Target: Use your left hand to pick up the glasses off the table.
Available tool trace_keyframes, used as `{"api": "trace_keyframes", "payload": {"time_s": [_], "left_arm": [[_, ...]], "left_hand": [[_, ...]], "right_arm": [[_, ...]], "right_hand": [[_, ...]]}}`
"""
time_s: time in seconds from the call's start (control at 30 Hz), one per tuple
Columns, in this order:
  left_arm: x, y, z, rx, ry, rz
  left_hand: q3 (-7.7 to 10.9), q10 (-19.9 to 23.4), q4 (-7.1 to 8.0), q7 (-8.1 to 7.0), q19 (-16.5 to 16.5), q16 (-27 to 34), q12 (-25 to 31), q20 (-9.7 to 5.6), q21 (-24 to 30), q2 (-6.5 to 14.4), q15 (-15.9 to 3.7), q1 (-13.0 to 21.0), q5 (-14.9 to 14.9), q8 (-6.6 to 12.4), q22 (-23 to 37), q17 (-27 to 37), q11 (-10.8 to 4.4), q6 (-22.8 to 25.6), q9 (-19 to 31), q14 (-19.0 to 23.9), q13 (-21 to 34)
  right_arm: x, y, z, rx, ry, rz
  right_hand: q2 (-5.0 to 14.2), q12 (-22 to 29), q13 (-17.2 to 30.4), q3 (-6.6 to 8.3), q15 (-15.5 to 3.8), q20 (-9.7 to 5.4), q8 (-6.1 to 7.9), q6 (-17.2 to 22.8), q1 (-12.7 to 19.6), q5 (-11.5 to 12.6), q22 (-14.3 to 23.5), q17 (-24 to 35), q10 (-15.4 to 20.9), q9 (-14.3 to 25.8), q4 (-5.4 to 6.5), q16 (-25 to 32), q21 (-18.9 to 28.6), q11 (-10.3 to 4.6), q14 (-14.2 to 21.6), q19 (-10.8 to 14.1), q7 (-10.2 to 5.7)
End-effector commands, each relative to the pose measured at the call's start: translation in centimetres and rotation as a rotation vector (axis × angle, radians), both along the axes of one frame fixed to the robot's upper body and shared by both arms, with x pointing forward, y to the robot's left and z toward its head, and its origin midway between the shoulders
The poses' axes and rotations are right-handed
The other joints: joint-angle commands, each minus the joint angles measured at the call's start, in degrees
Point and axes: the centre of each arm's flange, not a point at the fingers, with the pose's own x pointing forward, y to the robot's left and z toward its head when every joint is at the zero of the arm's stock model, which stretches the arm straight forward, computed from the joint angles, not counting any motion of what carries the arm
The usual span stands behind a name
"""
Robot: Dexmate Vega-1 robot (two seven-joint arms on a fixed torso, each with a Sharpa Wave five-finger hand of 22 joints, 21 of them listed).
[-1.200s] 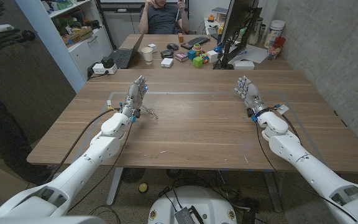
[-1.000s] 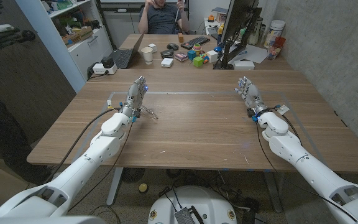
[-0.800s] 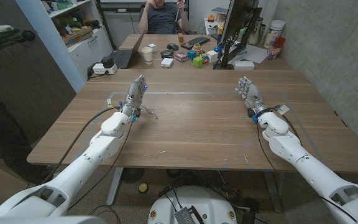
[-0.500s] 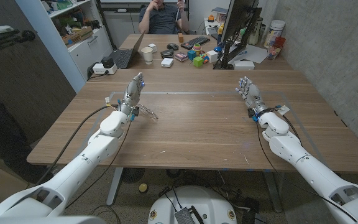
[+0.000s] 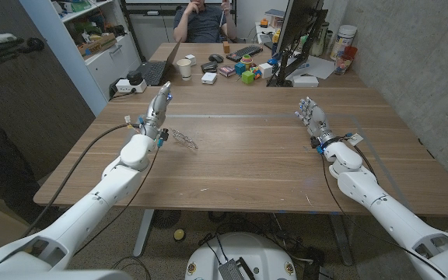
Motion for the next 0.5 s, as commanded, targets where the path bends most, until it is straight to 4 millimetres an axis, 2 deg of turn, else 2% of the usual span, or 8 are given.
{"api": "trace_keyframes", "payload": {"time_s": [0.03,0.5], "left_arm": [[-2.2,1.5,3.8,0.152,-0.099,0.158],[-4.1,1.9,8.4,0.403,-0.197,0.301]], "left_hand": [[0.39,-2.1,-0.22,-0.17,0.7,0.4,0.4,-0.01,0.5,5.4,0.23,0.6,0.4,0.35,-0.1,0.1,-0.27,0.9,0.2,-3.4,0.1],[0.54,-1.7,-1.05,-1.85,2.3,0.1,0.2,-0.10,0.8,4.5,-0.02,1.4,0.3,0.16,-0.2,0.0,-0.69,1.7,0.1,-2.2,0.1]], "right_arm": [[-0.1,-0.2,-0.3,0.010,0.001,0.000],[0.2,-0.4,-0.5,0.019,0.004,-0.002]], "right_hand": [[4.20,0.4,0.1,0.41,0.09,-0.28,0.41,-0.1,-0.3,0.4,0.2,0.1,0.0,0.1,0.11,0.4,0.3,0.50,-0.4,0.3,0.38],[4.13,0.4,0.1,0.47,0.07,-0.25,0.43,0.0,-0.3,0.4,0.2,0.1,0.0,0.1,0.08,0.3,0.3,0.46,-0.4,0.3,0.40]]}}
